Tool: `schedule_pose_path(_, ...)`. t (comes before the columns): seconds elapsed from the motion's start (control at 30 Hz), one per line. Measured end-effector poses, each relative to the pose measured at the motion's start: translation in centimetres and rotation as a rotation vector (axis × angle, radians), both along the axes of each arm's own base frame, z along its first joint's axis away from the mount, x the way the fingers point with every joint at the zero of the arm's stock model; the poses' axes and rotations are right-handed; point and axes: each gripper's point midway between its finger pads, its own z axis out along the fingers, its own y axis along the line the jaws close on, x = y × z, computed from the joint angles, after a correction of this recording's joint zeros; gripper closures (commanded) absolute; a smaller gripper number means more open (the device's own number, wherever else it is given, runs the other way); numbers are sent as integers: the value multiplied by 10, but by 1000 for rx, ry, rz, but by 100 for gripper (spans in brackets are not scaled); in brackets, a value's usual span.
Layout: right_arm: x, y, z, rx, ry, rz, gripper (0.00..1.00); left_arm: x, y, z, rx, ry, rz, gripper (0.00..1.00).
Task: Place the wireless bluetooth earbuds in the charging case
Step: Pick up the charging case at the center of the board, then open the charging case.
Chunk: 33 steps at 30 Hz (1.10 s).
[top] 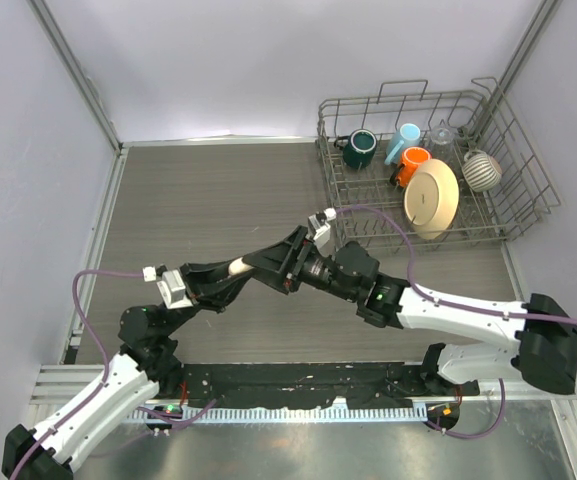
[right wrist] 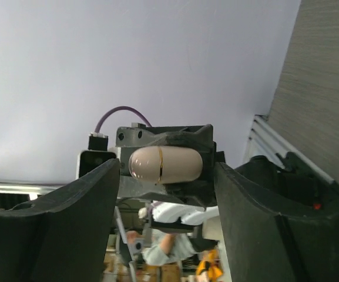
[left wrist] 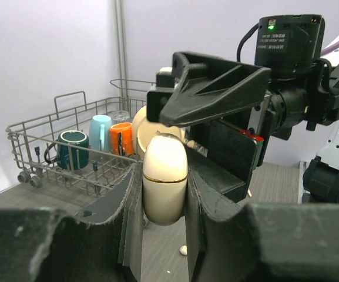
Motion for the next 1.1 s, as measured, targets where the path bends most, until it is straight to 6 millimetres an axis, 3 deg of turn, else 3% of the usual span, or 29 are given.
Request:
schedule_pose_path(0.13,3,-22,-2,-150,-174,-73,24,-4,4,2,-15,-17,6,100)
schedule_pose_path(0.33,5,-54,24,-309,-431,-142,25,-11,10,11,-37,-56,11,100)
schedule_pose_path(0.47,1,-48,24,-372,-509,-94,27,-10,9,8,-27,-54,15,100)
schedule_pose_path(0.77,-3,-25,-24,-527,-516,24,31,-5,4,-2,7,-25,8,100)
schedule_pose_path(1.1,-4,-25,-21,-533,-529,30,31,-11,-1,-5,31,-37,-35,100)
